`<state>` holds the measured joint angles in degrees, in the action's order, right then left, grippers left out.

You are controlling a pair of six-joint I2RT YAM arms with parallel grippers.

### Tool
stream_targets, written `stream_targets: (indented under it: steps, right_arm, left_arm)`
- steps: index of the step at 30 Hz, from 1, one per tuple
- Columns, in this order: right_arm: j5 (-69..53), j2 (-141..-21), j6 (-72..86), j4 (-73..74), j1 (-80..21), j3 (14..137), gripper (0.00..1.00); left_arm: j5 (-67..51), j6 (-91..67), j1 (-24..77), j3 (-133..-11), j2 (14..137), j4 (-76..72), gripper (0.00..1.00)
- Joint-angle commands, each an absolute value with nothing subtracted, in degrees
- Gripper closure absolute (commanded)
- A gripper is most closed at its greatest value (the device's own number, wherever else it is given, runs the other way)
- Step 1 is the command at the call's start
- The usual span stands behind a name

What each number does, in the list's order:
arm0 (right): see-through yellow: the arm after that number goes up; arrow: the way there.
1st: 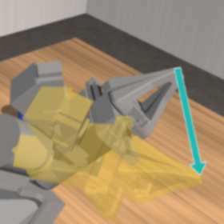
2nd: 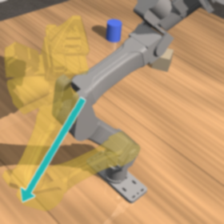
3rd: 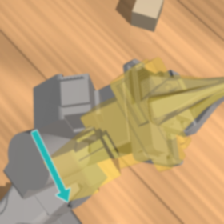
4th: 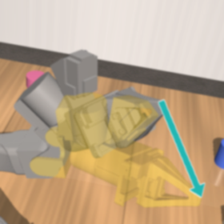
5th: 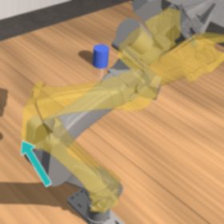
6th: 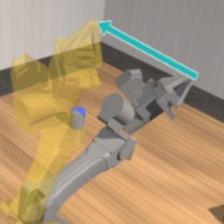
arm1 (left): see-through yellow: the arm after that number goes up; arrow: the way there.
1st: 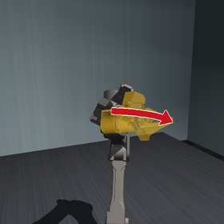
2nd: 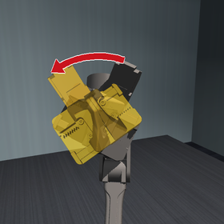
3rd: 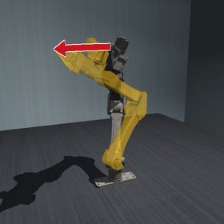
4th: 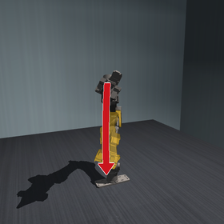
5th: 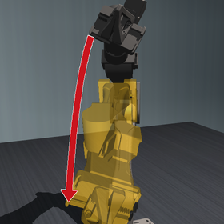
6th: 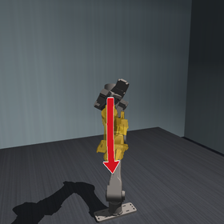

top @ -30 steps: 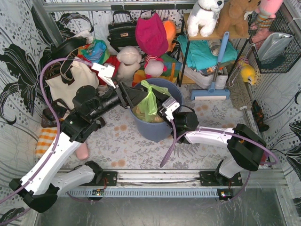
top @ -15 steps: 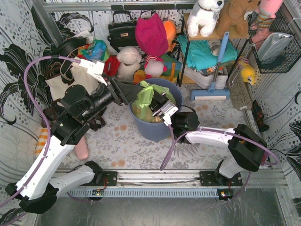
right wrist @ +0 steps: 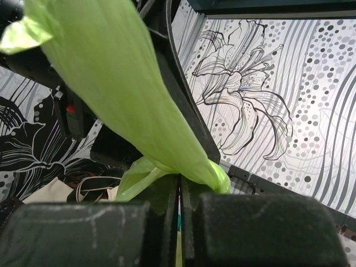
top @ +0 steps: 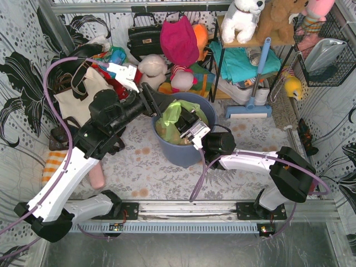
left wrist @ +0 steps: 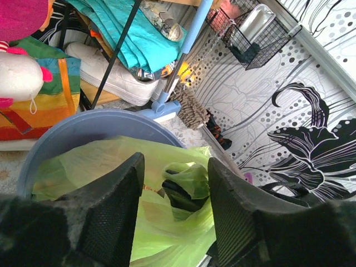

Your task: Tie the trash bag

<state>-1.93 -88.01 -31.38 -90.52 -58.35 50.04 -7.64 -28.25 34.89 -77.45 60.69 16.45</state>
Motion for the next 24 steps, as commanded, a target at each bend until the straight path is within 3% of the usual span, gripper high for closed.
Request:
stream_targets:
  steps: [1, 10, 12, 18, 24]
  right_arm:
    - [-3.35, -86.65, -32.78, -97.40, -58.19, 50.96, 1.00]
    - [-3.04, -86.75, -32.53, -97.43, -58.23, 50.82, 1.00]
    - [-2.79, -86.51, -32.29, -97.42, -58.22, 50.38, 1.00]
    - [-0.89, -82.82, -29.92, -97.38, -58.46, 46.14, 0.76]
    - [-3.21, -75.24, -27.74, -95.57, -58.79, 39.46, 0.65]
  left_arm:
    - [-6.12, -26.84, 35.22, -78.20, 60.21, 14.38, 0.47]
    - [-10.10, -26.35, 35.24, -77.66, 59.87, 10.79, 0.94]
    - [-10.25, -25.89, 35.20, -77.41, 59.82, 9.13, 0.97]
    - [-11.69, -22.61, 35.20, -76.31, 58.82, 1.28, 0.99]
    - [-17.94, -19.39, 35.22, -75.74, 59.69, -5.77, 0.99]
